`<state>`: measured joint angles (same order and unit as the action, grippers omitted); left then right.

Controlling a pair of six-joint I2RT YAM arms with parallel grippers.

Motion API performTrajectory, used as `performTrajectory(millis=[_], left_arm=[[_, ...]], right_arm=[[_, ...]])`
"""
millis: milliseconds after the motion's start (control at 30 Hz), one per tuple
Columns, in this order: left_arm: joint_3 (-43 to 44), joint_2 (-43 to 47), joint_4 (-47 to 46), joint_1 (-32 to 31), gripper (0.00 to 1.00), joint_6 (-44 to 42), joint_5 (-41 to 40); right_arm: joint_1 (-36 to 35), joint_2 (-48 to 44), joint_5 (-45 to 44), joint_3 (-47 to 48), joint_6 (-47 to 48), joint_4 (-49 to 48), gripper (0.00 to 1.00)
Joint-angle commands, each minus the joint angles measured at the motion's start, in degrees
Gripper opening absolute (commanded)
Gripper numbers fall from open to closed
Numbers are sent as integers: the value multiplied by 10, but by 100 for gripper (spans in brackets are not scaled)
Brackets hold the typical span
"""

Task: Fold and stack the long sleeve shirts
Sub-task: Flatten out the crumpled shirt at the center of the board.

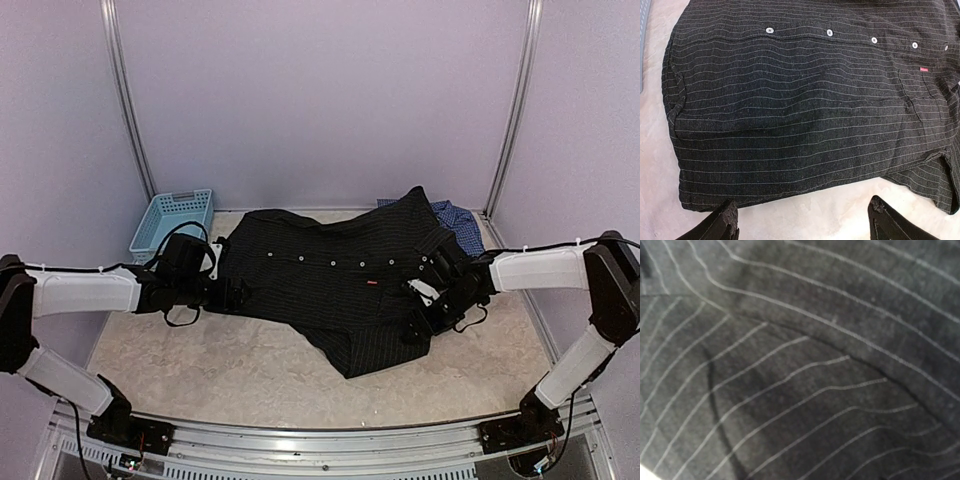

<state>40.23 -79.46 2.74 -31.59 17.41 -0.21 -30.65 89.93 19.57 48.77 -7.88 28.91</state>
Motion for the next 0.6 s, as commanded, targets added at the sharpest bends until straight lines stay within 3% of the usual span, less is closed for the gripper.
performTrajectory(millis=[0,233,467,567], left_arm=[[-6,-13,-20,0,85,-3,4],[-10,-19,-23,13,85,8,12],[-16,3,-23,14,85,11,9],[-15,3,-21,13,85,8,7]], right_arm=[[-11,16,5,6,7,0,55],[-36,43,-33,20,8,15,50],[-38,12,-38,23,1,23,14],[-38,-22,-24,24,-8,28,7]])
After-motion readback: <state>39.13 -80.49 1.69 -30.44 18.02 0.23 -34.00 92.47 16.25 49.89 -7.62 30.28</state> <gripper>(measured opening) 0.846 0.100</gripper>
